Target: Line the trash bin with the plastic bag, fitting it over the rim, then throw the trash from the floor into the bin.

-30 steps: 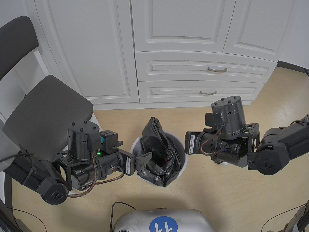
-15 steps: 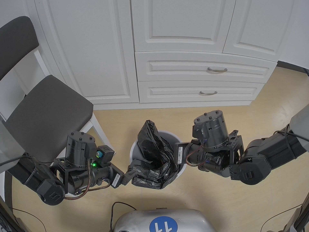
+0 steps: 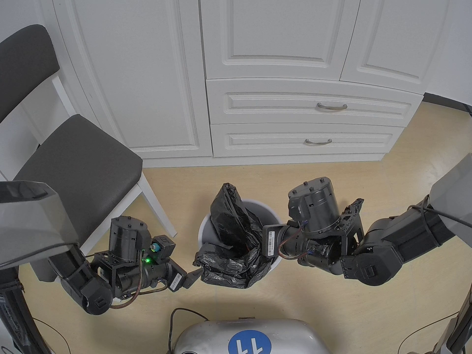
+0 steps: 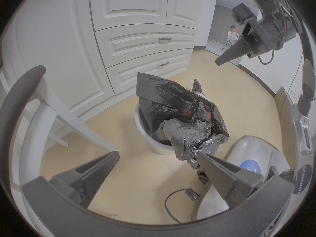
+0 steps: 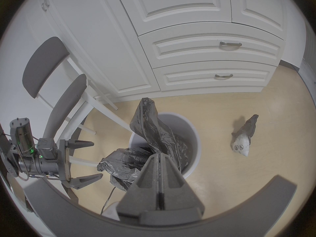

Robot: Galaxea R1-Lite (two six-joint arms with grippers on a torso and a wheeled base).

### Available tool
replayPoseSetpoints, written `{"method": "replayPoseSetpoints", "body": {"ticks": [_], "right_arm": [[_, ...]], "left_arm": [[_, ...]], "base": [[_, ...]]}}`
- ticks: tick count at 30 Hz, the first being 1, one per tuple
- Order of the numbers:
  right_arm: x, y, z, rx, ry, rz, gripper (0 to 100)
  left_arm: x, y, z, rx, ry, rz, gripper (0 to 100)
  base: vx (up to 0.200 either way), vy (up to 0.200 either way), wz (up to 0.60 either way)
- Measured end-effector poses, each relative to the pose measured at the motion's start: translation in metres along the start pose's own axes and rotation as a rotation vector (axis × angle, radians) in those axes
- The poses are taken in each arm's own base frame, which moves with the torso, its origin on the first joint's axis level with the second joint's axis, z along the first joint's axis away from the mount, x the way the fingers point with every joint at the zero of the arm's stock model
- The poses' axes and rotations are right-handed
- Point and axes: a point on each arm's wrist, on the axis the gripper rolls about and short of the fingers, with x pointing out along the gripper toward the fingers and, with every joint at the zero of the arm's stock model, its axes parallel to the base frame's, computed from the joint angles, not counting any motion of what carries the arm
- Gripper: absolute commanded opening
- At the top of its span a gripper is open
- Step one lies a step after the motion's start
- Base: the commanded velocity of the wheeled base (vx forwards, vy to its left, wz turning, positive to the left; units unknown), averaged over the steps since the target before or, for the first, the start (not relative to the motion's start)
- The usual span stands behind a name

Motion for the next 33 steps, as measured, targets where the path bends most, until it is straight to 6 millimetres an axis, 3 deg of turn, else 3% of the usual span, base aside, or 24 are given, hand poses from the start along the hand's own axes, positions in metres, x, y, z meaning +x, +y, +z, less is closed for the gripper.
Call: {"method": "replayPoseSetpoints", "body": {"ticks": [8, 14, 15, 25, 33], "right_arm": [[0.0, 0.0, 0.0, 0.0, 0.001, 0.0, 0], [0.001, 0.0, 0.0, 0.0, 0.001, 0.0, 0], [0.001, 0.0, 0.0, 0.0, 0.001, 0.0, 0], [0.012, 0.002, 0.0, 0.027, -0.025, 0.008, 0], [0.044, -0.003, 0.005, 0.138, -0.073, 0.01, 0]], "left_arm": [[0.021, -0.002, -0.002, 0.003, -0.145, 0.04, 100], [0.029, -0.006, -0.012, -0.001, -0.133, 0.033, 100], [0.031, -0.006, -0.013, -0.001, -0.128, 0.031, 0], [0.034, -0.006, -0.015, -0.003, -0.149, 0.038, 0], [0.028, 0.002, -0.022, -0.009, -0.104, 0.057, 0]], "base": [[0.0, 0.0, 0.0], [0.0, 0.0, 0.0], [0.0, 0.0, 0.0], [0.0, 0.0, 0.0], [0.0, 0.0, 0.0]]}}
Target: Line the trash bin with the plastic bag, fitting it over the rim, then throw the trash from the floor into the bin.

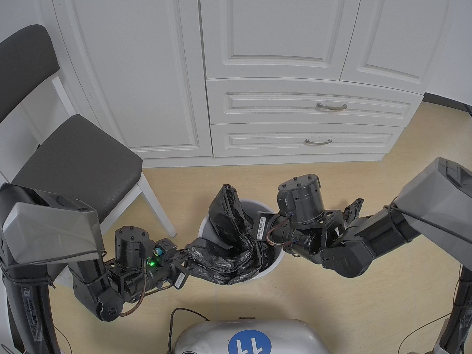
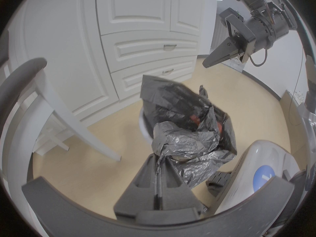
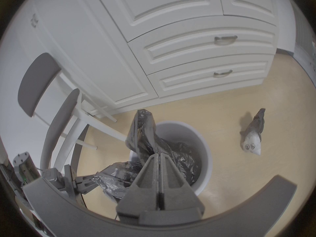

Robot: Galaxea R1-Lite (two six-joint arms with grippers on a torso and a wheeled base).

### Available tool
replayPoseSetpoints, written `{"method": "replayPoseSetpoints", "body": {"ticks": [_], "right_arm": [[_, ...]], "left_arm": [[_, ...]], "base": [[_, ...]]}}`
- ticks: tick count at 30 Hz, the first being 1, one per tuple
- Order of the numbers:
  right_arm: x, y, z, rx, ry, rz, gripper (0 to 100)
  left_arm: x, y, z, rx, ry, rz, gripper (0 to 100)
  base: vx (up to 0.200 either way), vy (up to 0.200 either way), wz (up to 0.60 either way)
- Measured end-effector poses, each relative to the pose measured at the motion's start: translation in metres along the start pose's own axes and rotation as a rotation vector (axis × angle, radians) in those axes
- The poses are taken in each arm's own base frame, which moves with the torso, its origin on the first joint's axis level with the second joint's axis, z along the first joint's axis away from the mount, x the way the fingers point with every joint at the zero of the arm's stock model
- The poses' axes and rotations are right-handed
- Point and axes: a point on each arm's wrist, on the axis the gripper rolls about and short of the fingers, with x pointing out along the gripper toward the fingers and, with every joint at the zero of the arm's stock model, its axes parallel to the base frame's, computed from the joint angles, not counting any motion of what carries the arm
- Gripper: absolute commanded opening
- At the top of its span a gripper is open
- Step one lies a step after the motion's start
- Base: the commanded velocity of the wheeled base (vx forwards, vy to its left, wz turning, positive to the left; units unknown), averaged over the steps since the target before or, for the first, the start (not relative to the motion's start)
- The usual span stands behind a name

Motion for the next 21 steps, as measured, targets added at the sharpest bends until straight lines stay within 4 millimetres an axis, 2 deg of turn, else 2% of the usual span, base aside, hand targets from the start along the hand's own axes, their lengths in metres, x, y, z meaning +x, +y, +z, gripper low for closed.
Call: {"method": "replayPoseSetpoints", "body": {"ticks": [7, 12, 13, 21], "right_arm": [[0.017, -0.004, -0.007, 0.025, 0.015, -0.009, 0], [0.023, -0.001, -0.011, 0.066, 0.023, -0.001, 0], [0.024, 0.0, -0.012, 0.067, 0.025, 0.002, 100], [0.025, 0.002, -0.013, 0.087, 0.029, 0.02, 100]], "left_arm": [[-0.012, 0.014, -0.01, 0.013, 0.138, 0.008, 0], [-0.02, 0.024, -0.007, 0.027, 0.171, 0.021, 0], [-0.021, 0.025, -0.006, 0.031, 0.167, 0.024, 0], [-0.025, 0.028, -0.004, 0.064, 0.162, 0.03, 0]], "base": [[0.0, 0.0, 0.0], [0.0, 0.0, 0.0], [0.0, 0.0, 0.0], [0.0, 0.0, 0.0]]}}
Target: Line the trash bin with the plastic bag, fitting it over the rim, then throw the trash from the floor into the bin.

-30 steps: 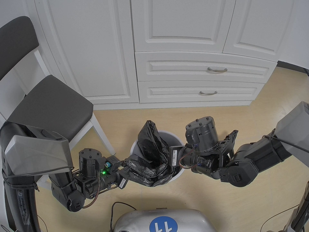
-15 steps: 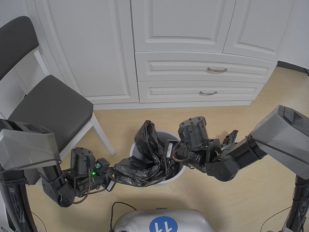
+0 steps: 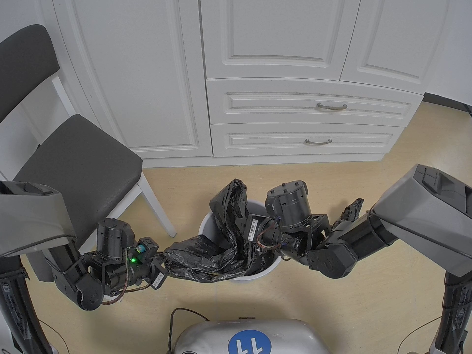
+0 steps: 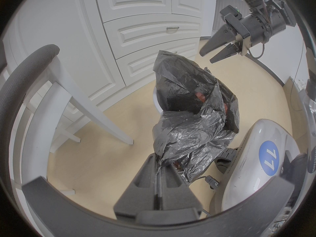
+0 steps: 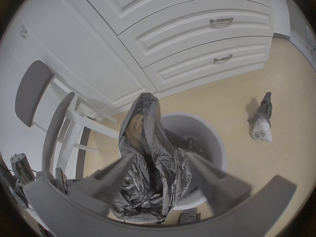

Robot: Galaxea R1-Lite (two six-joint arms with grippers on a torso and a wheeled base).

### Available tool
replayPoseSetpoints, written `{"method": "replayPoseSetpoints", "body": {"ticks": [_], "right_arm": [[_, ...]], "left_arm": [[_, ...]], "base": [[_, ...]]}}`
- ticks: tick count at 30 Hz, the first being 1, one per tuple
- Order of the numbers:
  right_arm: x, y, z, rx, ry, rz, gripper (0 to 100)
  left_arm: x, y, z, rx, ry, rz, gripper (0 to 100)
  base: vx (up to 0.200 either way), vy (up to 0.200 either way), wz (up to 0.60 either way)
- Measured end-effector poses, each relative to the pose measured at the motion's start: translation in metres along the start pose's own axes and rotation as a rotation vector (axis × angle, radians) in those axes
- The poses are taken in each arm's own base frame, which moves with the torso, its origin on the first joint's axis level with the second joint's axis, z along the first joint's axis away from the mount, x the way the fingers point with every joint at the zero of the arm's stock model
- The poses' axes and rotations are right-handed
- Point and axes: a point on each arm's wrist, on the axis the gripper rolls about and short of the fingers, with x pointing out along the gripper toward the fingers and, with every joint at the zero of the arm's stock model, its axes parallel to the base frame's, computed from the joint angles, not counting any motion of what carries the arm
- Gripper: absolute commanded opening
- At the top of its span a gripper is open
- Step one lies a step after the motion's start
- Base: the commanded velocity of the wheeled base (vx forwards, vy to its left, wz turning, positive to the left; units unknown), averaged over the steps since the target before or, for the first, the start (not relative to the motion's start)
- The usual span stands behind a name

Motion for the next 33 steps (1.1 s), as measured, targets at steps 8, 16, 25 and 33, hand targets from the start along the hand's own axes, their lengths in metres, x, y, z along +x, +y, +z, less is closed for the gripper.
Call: {"method": "replayPoseSetpoints", "body": {"ticks": [8, 16, 25, 33], "right_arm": [[0.008, -0.001, 0.001, 0.026, -0.009, -0.005, 100], [0.032, -0.018, 0.007, 0.052, -0.032, -0.05, 100], [0.049, -0.023, -0.006, 0.095, -0.01, -0.06, 100], [0.052, -0.022, -0.014, 0.09, -0.005, -0.064, 0]], "left_arm": [[-0.001, 0.0, 0.001, 0.001, -0.004, -0.003, 0], [-0.002, 0.0, 0.001, 0.001, -0.01, -0.002, 0], [-0.003, -0.001, 0.002, 0.004, -0.012, -0.008, 0], [-0.005, -0.002, 0.003, 0.006, -0.021, -0.009, 0]], "base": [[0.0, 0.0, 0.0], [0.0, 0.0, 0.0], [0.0, 0.0, 0.0], [0.0, 0.0, 0.0]]}}
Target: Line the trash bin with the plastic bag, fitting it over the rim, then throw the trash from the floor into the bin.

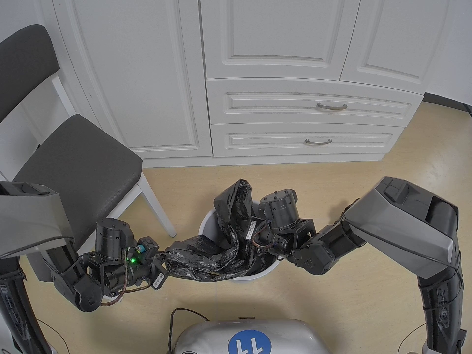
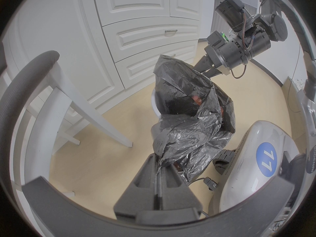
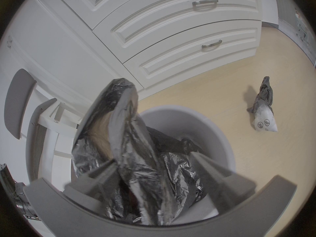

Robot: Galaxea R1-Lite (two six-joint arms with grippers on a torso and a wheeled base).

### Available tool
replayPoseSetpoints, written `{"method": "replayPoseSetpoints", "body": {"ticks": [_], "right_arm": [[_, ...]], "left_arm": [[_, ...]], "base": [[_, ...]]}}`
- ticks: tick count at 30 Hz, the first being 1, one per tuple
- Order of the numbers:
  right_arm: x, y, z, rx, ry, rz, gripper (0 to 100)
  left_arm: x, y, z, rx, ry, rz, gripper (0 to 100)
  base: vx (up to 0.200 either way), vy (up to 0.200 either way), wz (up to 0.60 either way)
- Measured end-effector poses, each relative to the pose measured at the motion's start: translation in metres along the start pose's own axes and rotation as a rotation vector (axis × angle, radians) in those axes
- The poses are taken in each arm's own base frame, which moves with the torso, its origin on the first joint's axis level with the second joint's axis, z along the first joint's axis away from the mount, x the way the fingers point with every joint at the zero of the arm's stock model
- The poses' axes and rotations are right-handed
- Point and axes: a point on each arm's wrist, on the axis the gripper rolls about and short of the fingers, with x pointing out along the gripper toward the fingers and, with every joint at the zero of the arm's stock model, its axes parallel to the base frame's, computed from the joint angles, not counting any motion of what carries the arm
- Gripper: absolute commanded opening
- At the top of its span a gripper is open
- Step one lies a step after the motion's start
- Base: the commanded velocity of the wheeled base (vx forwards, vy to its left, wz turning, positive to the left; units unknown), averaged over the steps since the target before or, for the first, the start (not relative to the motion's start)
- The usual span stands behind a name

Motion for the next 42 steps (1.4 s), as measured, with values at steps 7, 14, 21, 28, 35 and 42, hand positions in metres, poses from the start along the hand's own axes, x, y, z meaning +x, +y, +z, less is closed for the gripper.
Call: {"method": "replayPoseSetpoints", "body": {"ticks": [7, 14, 21, 28, 35, 42], "right_arm": [[-0.013, 0.005, 0.013, 0.009, -0.024, 0.018, 0], [-0.019, 0.008, 0.017, 0.005, -0.031, 0.027, 0], [-0.023, 0.009, 0.023, 0.011, -0.046, 0.031, 0], [-0.03, 0.011, 0.03, 0.015, -0.06, 0.04, 0], [-0.043, 0.017, 0.033, 0.008, -0.062, 0.054, 0], [-0.057, 0.021, 0.033, -0.033, -0.059, 0.06, 0]], "left_arm": [[-0.012, -0.006, 0.006, 0.011, -0.031, -0.032, 0], [-0.017, -0.012, 0.006, 0.015, -0.05, -0.1, 100], [-0.026, -0.014, 0.004, 0.054, -0.066, -0.151, 100], [-0.049, -0.017, 0.012, 0.094, -0.132, -0.2, 100], [-0.058, -0.047, 0.036, 0.031, -0.183, -0.224, 100], [-0.033, -0.081, 0.05, -0.043, -0.173, -0.095, 100]], "base": [[0.0, 0.0, 0.0], [0.0, 0.0, 0.0], [0.0, 0.0, 0.0], [0.0, 0.0, 0.0], [0.0, 0.0, 0.0], [0.0, 0.0, 0.0]]}}
